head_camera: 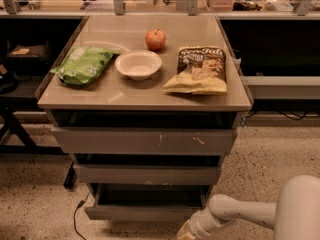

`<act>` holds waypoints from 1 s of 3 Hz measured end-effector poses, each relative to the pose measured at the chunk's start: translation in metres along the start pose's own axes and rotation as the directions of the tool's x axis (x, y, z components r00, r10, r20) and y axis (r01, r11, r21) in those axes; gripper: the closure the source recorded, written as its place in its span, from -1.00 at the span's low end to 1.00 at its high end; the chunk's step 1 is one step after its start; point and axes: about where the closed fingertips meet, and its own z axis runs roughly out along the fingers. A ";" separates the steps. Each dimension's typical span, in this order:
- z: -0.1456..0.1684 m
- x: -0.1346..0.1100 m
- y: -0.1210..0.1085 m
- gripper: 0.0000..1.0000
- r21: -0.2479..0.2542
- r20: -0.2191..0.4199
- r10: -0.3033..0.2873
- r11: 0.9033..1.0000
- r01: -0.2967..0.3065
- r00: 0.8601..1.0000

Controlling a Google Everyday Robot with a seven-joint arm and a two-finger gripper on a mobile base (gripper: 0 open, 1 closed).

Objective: Close bottom drawer

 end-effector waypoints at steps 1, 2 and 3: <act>0.014 -0.010 -0.019 1.00 0.020 -0.002 -0.038 0.999 0.038 0.999; 0.025 -0.018 -0.037 1.00 0.038 -0.004 -0.069 0.997 0.069 0.998; 0.029 -0.027 -0.053 1.00 0.061 -0.006 -0.090 0.994 0.090 0.996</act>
Offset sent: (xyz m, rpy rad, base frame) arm 0.0639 0.0254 -0.0336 -0.0179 -0.1156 0.0488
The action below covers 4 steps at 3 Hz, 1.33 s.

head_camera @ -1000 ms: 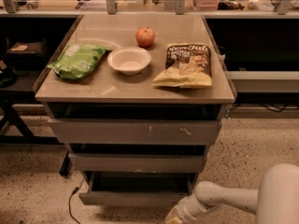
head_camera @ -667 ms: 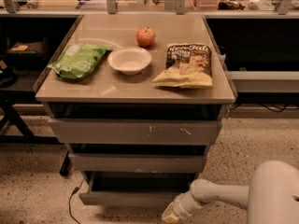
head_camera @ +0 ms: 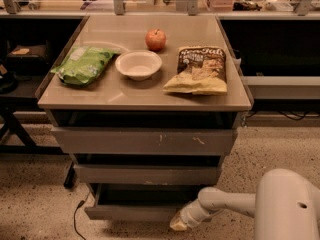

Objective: Close bottom drawer

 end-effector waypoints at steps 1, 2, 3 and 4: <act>0.003 -0.004 -0.011 1.00 0.015 -0.011 -0.011 1.000 0.011 1.000; 0.003 -0.004 -0.011 0.64 0.015 -0.011 -0.012 1.000 0.012 1.000; 0.003 -0.004 -0.011 0.18 0.015 -0.011 -0.012 1.000 0.012 1.000; 0.003 -0.004 -0.011 -0.28 0.015 -0.011 -0.011 1.000 0.012 1.000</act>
Offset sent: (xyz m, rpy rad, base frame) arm 0.0094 0.0019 -0.0024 -0.0113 -0.0136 0.0030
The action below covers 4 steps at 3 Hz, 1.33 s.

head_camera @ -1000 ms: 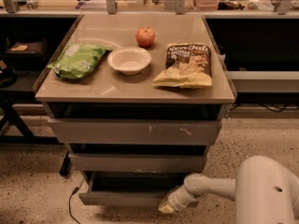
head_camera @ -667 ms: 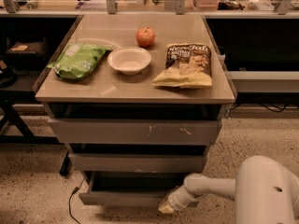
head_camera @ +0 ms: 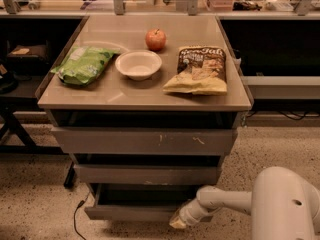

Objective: Close bottom drawer

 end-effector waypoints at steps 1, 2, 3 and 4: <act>0.000 0.000 0.000 -0.75 0.000 0.000 0.000 1.000 0.000 1.000; 0.000 0.000 0.000 -1.00 0.000 0.000 0.000 1.000 0.000 1.000; 0.000 0.000 0.000 -1.00 0.000 0.000 0.000 1.000 0.000 1.000; 0.000 0.000 0.000 -0.65 0.000 0.000 0.000 1.000 0.000 1.000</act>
Offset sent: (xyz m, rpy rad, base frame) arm 0.0000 0.0000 0.0000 0.0000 0.0000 0.0000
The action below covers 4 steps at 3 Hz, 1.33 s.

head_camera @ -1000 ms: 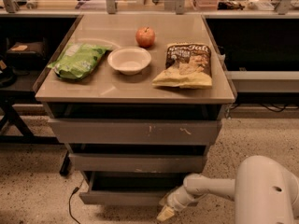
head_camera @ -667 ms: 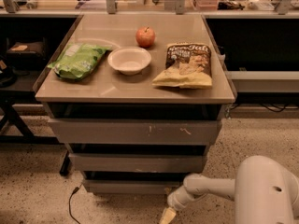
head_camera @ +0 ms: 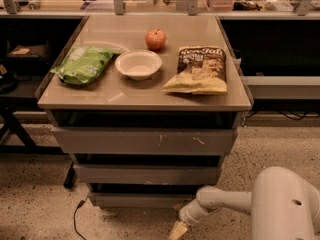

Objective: Close bottom drawer

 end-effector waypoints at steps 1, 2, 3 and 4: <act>0.000 0.000 0.000 -0.18 0.000 0.000 0.000 1.000 0.000 1.000; 0.004 -0.001 -0.006 0.30 0.028 0.012 0.007 1.000 -0.007 1.000; 0.013 -0.002 -0.019 0.76 0.095 0.063 0.032 0.995 -0.038 0.998; 0.020 -0.008 -0.032 1.00 0.155 0.091 0.025 0.987 -0.039 0.996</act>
Offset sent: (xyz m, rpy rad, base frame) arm 0.0180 0.0021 -0.0079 0.0010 -0.0567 -0.0636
